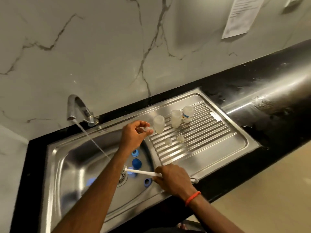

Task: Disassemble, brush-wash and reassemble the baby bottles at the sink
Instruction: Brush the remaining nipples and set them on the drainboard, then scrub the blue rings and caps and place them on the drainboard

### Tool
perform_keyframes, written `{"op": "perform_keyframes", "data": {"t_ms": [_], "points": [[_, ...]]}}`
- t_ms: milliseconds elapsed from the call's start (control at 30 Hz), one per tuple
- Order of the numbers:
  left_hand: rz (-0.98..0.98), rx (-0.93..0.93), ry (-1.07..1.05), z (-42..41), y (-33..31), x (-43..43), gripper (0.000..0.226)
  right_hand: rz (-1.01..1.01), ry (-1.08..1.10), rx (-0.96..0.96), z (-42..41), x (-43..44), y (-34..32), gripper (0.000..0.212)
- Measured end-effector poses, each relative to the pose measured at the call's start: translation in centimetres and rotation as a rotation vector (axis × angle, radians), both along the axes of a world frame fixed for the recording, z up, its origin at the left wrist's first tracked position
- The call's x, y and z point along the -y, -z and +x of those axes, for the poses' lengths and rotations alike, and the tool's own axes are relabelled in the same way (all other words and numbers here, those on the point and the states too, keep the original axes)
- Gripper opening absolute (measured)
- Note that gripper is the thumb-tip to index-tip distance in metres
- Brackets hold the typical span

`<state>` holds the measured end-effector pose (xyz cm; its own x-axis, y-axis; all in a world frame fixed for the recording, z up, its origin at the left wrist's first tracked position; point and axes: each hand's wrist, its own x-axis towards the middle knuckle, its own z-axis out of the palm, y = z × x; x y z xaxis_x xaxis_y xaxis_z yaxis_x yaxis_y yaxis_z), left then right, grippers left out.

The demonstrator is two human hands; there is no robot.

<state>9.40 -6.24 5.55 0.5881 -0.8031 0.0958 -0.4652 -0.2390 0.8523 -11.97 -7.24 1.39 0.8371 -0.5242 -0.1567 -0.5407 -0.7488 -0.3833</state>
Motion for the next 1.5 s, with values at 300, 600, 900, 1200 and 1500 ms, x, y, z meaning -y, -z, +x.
{"op": "perform_keyframes", "data": {"t_ms": [300,600,900,1200,1500], "points": [[0.083,0.032,0.219,-6.6,1.7,8.6,0.019,0.035,-0.046,0.025,-1.6,1.1,0.8,0.040],[0.290,0.306,0.358,-10.0,4.9,15.6,0.019,0.083,-0.084,0.064,-3.4,3.1,2.5,0.032],[0.385,0.300,0.360,-10.7,6.7,16.9,0.026,0.116,-0.096,0.099,-3.3,3.4,5.5,0.039],[0.325,0.219,0.352,-10.5,7.2,16.3,0.034,0.127,-0.096,0.113,-3.3,3.6,5.0,0.037],[0.087,0.304,0.336,-7.9,4.4,12.3,0.038,0.102,-0.137,0.121,-2.5,2.6,3.7,0.034]]}}
